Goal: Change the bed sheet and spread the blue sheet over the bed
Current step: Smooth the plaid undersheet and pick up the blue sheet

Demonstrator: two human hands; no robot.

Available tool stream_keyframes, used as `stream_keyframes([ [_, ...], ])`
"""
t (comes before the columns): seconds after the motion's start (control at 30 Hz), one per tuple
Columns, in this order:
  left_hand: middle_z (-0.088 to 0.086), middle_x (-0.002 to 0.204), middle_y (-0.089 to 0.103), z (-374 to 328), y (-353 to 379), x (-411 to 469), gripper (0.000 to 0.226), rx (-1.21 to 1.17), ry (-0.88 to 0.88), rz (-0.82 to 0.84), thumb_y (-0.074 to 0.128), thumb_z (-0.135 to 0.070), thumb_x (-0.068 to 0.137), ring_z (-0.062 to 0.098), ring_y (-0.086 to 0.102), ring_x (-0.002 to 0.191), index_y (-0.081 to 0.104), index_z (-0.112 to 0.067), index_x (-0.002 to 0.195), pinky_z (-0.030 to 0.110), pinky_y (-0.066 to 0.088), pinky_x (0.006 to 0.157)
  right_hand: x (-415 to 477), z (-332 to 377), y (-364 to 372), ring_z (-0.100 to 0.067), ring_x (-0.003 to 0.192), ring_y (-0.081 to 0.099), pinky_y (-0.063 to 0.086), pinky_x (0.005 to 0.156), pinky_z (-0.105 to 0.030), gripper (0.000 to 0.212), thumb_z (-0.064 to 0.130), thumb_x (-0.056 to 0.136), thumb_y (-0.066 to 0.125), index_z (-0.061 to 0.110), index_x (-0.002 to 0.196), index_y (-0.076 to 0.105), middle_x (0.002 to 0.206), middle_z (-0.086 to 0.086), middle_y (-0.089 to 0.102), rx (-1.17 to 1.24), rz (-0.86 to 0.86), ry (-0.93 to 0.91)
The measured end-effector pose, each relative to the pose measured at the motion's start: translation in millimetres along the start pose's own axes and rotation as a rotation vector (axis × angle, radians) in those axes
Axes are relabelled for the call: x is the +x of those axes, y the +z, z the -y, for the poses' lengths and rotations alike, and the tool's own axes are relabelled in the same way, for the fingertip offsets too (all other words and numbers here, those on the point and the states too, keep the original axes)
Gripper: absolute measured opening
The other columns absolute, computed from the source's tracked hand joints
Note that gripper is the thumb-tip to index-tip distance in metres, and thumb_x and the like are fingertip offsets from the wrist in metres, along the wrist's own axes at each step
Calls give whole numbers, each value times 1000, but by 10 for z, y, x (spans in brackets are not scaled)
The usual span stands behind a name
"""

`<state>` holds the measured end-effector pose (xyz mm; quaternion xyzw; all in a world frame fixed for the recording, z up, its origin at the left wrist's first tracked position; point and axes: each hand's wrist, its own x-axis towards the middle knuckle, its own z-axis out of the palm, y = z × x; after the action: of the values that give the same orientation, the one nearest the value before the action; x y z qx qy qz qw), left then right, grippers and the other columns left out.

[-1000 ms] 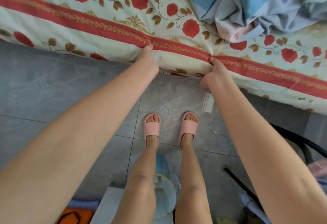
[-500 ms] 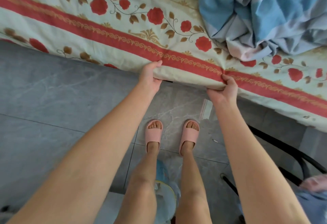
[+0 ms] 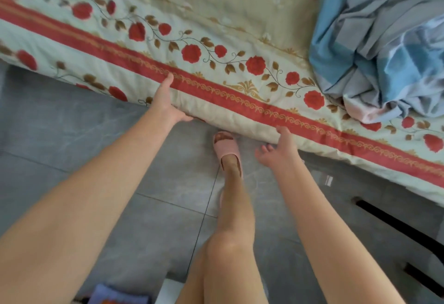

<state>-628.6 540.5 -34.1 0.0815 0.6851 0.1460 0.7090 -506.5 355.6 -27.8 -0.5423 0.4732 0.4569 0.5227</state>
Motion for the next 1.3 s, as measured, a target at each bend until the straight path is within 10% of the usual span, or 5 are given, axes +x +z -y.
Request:
stream_keyframes([
  [0.43, 11, 145, 38, -652, 13, 190, 18, 58, -103, -342, 48, -12, 98, 30, 43, 128, 48, -4, 114, 34, 43, 101, 121, -587, 1322, -29, 118, 48, 46, 93, -43, 73, 35, 76, 77, 9, 132, 37, 129, -13, 44, 20, 57, 279],
  [0.7, 0, 43, 50, -867, -463, 399, 28, 171, -185, -40, 37, 7, 87, 9, 50, 46, 44, -9, 65, 22, 43, 64, 132, -876, 1617, -22, 98, 61, 53, 85, -32, 46, 29, 80, 74, 14, 120, 54, 112, -6, 60, 168, -24, 81],
  [0.97, 23, 123, 52, -1416, -534, 513, 10, 251, -382, -147, 44, 7, 93, 33, 42, 131, 51, 9, 100, 22, 54, 80, 147, -1059, 1952, -22, 98, 55, 50, 83, -29, 40, 45, 90, 57, 21, 118, 43, 113, -2, 51, -57, -375, -75],
  [1.03, 19, 146, 35, -1624, -652, 541, 42, 206, -321, -205, 47, -2, 95, 35, 32, 136, 40, 1, 137, 26, 52, 53, 153, -1129, 2101, -22, 98, 51, 48, 84, -29, 38, 46, 92, 53, 24, 121, 42, 115, -1, 47, -37, -377, -51],
  [1.3, 15, 134, 50, -2929, -1775, 1139, 57, 44, -12, -109, 66, -32, 85, 38, 49, 121, 44, -16, 135, 62, 38, 99, -64, -1990, 3009, -13, 85, 55, 48, 73, -24, 43, 30, 88, 65, 17, 126, 51, 105, -1, 51, 47, -87, 41],
])
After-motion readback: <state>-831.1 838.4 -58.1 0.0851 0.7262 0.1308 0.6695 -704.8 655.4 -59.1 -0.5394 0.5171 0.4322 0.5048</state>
